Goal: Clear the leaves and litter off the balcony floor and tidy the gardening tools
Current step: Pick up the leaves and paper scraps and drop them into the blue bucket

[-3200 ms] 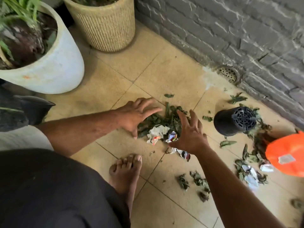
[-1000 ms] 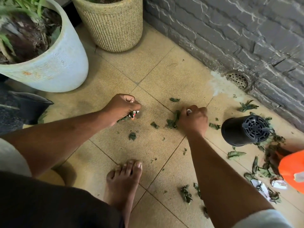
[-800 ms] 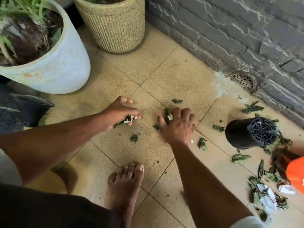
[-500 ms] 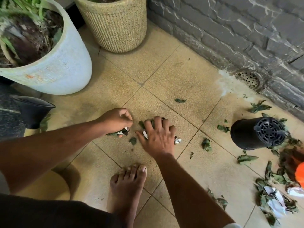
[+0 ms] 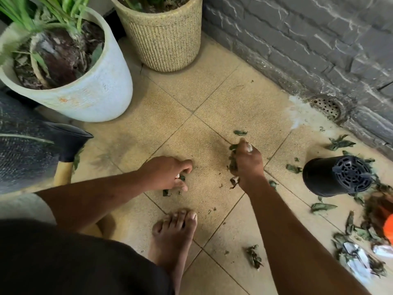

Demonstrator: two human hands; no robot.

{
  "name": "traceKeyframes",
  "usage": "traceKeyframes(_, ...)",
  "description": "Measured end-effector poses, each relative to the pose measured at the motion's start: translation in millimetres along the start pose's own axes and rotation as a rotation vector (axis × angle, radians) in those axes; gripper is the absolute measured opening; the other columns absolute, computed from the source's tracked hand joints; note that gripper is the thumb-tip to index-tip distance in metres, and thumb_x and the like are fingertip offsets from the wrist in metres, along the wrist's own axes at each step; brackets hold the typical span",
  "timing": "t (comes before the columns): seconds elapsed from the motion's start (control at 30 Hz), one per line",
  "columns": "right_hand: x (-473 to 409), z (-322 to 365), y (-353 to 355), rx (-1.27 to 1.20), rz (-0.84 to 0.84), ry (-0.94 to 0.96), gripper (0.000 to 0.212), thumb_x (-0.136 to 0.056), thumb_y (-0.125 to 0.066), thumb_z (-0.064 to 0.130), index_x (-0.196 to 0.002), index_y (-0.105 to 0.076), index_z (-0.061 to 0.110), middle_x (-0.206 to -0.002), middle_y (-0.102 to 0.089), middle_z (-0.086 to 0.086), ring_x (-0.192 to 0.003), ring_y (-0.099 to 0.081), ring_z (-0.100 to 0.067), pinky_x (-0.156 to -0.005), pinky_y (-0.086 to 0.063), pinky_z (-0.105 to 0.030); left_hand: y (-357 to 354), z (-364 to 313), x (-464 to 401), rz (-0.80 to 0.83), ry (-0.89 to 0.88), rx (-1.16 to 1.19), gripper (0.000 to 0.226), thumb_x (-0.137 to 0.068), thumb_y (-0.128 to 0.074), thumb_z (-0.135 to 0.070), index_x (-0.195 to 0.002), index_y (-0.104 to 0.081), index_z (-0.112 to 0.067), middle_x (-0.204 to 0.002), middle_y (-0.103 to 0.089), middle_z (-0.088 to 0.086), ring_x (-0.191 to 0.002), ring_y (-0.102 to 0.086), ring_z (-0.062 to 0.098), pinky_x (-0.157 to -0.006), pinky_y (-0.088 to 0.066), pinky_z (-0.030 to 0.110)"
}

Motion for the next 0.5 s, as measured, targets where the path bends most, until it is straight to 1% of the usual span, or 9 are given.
traceKeyframes(0.07, 15, -4, 18, -0.281, 0.054, -0.091, 0.038, -0.109, -0.05, 0.043, -0.106, -0.064, 0.009, -0.069, -0.055, 0.002, -0.05, -0.044, -0.009, -0.041, -0.037, -0.026, -5, 5, -2, -0.004, -0.046, 0.05, 0.037, -0.09, -0.076, -0.06, -0.109, -0.057, -0.035, -0.089, -0.066, -0.02, -0.073, -0.061, 0.001, -0.053, -0.035, 0.018)
traceKeyframes(0.13, 24, -10, 32, -0.495, 0.095, -0.123, 0.032, -0.109, -0.052, 0.042, -0.104, -0.059, 0.012, -0.069, -0.049, 0.002, -0.05, -0.038, -0.009, -0.039, -0.032, -0.023, -2, 9, -1, 0.019, -0.045, 0.111, 0.024, -0.093, -0.077, -0.051, -0.1, -0.062, -0.034, -0.088, -0.065, -0.022, -0.075, -0.059, -0.002, -0.06, -0.04, 0.021)
traceKeyframes(0.2, 33, -16, 40, -0.666, 0.128, -0.139, 0.03, -0.108, -0.054, 0.042, -0.099, -0.055, 0.014, -0.07, -0.046, 0.003, -0.05, -0.034, -0.008, -0.036, -0.029, -0.021, 0, 12, -3, 0.087, -0.026, 0.155, 0.019, -0.094, -0.078, -0.048, -0.097, -0.065, -0.033, -0.085, -0.066, -0.022, -0.072, -0.058, -0.002, -0.061, -0.04, 0.022)
traceKeyframes(0.3, 44, -28, 40, -0.834, 0.234, -0.134, 0.03, -0.105, -0.057, 0.043, -0.093, -0.055, 0.017, -0.072, -0.044, 0.005, -0.051, -0.035, -0.006, -0.034, -0.031, -0.019, 9, 12, -10, 0.174, 0.126, 0.266, 0.015, -0.093, -0.08, -0.036, -0.091, -0.065, -0.03, -0.081, -0.066, -0.015, -0.061, -0.054, 0.003, -0.056, -0.042, 0.025)
traceKeyframes(0.37, 48, -35, 35, -0.863, 0.298, -0.109, 0.026, -0.105, -0.059, 0.042, -0.102, -0.057, 0.017, -0.074, -0.046, 0.005, -0.053, -0.037, -0.006, -0.035, -0.035, -0.02, 17, 12, -16, 0.169, 0.273, 0.503, 0.015, -0.091, -0.08, -0.028, -0.088, -0.065, -0.026, -0.083, -0.068, -0.011, -0.065, -0.057, 0.006, -0.061, -0.045, 0.026)
traceKeyframes(0.4, 51, -35, 31, -0.856, 0.313, -0.093, 0.026, -0.106, -0.058, 0.042, -0.112, -0.06, 0.016, -0.075, -0.046, 0.005, -0.054, -0.036, -0.006, -0.036, -0.036, -0.02, 18, 6, -16, 0.161, 0.328, 0.687, 0.014, -0.092, -0.079, -0.024, -0.088, -0.066, -0.022, -0.085, -0.071, -0.006, -0.068, -0.06, 0.008, -0.064, -0.047, 0.028)
traceKeyframes(0.43, 52, -35, 25, -0.834, 0.311, -0.07, 0.031, -0.107, -0.058, 0.041, -0.124, -0.061, 0.016, -0.076, -0.045, 0.006, -0.055, -0.035, -0.006, -0.037, -0.036, -0.02, 18, -3, -15, 0.134, 0.364, 0.924, 0.012, -0.094, -0.076, -0.021, -0.09, -0.065, -0.018, -0.088, -0.073, 0.0, -0.068, -0.062, 0.011, -0.064, -0.048, 0.029)
traceKeyframes(0.47, 54, -33, 19, -0.806, 0.291, -0.043, 0.036, -0.106, -0.058, 0.041, -0.133, -0.061, 0.017, -0.077, -0.045, 0.006, -0.056, -0.033, -0.006, -0.038, -0.034, -0.02, 21, -12, -16, 0.1, 0.391, 1.174, 0.009, -0.097, -0.073, -0.018, -0.094, -0.065, -0.016, -0.09, -0.073, 0.006, -0.066, -0.062, 0.013, -0.06, -0.047, 0.03)
traceKeyframes(0.5, 56, -28, 13, -0.775, 0.258, -0.013, 0.039, -0.104, -0.06, 0.043, -0.133, -0.062, 0.017, -0.077, -0.044, 0.005, -0.056, -0.031, -0.007, -0.039, -0.033, -0.02, 30, -23, -20, 0.063, 0.409, 1.37, 0.005, -0.099, -0.069, -0.017, -0.102, -0.065, -0.016, -0.092, -0.072, 0.01, -0.064, -0.06, 0.014, -0.053, -0.045, 0.029)
Point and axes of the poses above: each hand's wrist, its own x-axis away from the middle knuckle, its own y-axis out of the back of the hand, z = x × y, the point moved 2 cm from there along -x, towards the middle knuckle
